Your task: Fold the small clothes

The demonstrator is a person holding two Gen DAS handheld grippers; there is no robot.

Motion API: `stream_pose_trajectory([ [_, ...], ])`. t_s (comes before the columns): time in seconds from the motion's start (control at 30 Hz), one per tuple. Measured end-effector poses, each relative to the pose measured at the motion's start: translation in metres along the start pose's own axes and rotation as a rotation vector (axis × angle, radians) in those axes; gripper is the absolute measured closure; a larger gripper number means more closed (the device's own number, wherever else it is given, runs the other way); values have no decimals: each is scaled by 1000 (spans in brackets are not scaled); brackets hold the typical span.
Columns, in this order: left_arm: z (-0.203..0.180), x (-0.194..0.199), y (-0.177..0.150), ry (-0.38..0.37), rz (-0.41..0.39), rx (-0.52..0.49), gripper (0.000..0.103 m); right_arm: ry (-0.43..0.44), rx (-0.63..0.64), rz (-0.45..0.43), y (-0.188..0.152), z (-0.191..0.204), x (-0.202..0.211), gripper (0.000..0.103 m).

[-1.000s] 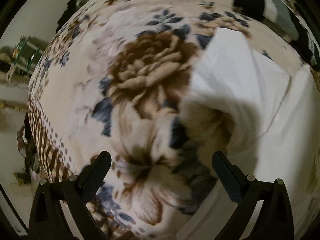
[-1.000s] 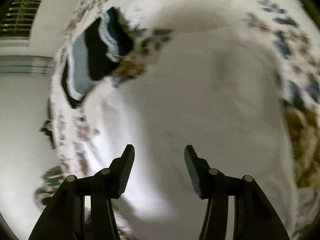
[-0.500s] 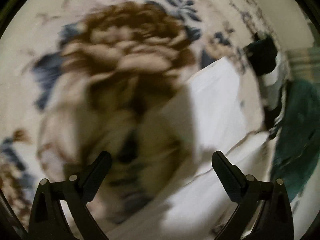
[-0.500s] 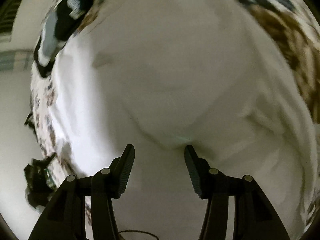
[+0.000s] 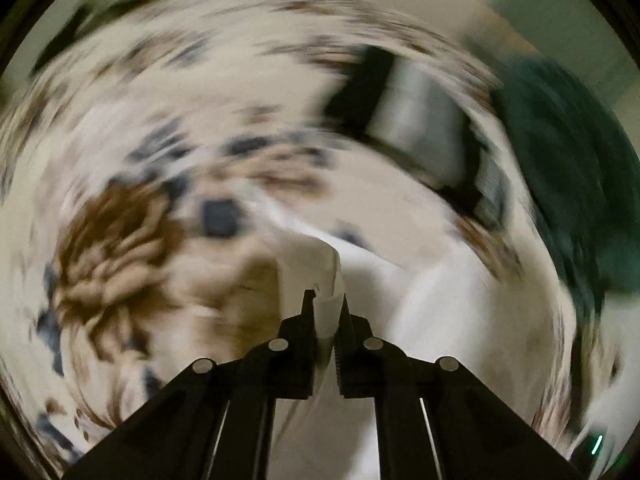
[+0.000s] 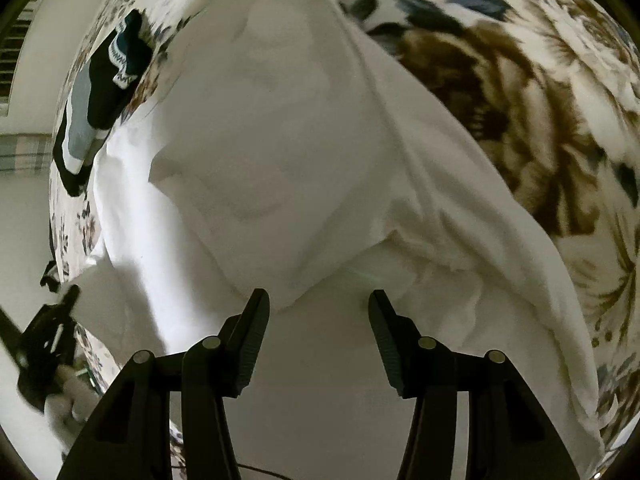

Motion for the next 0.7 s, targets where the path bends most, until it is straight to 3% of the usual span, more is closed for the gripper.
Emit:
stream_pose_trajectory([
  [0.07, -48, 4, -24, -70, 33, -137, 98, -3, -10, -3, -1, -5, 4, 49],
  [0.13, -84, 1, -59, -127, 123, -238, 93, -6, -17, -1, -2, -10, 9, 49],
  [0.23, -99, -1, -90, -154, 210, -284, 91, -2, -30, -9, -1, -8, 15, 49],
  [0.33, -82, 0, -99, -113, 248, -259, 74, 16, -7, -23, 6, -5, 28, 49],
  [0.37, -70, 1, -96, -85, 246, -234, 55, 26, 14, -32, 10, 3, 32, 49],
  [0.4, -59, 2, -93, -50, 241, -220, 24, 37, 39, -39, 12, 10, 35, 49],
  [0.43, -42, 0, -84, 0, 227, -205, 13, 50, 66, -41, 15, 19, 36, 49],
  [0.47, -33, 1, -79, 23, 211, -192, 9, 71, 93, -36, 17, 32, 35, 49],
  [0.7, 36, -10, -43, 251, 152, -121, 9, 187, 304, 18, 19, 143, -4, 44],
])
Point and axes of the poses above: each gripper's, at about its wrist camera, not at the fingertips, and x roughly against the way its jaws point, z to its left, y to its top, the point moved 9 cm from there along -x, roughly the way its jaws point, and after that the axes turned 10 degrees about -z, right-handed, at the moved point
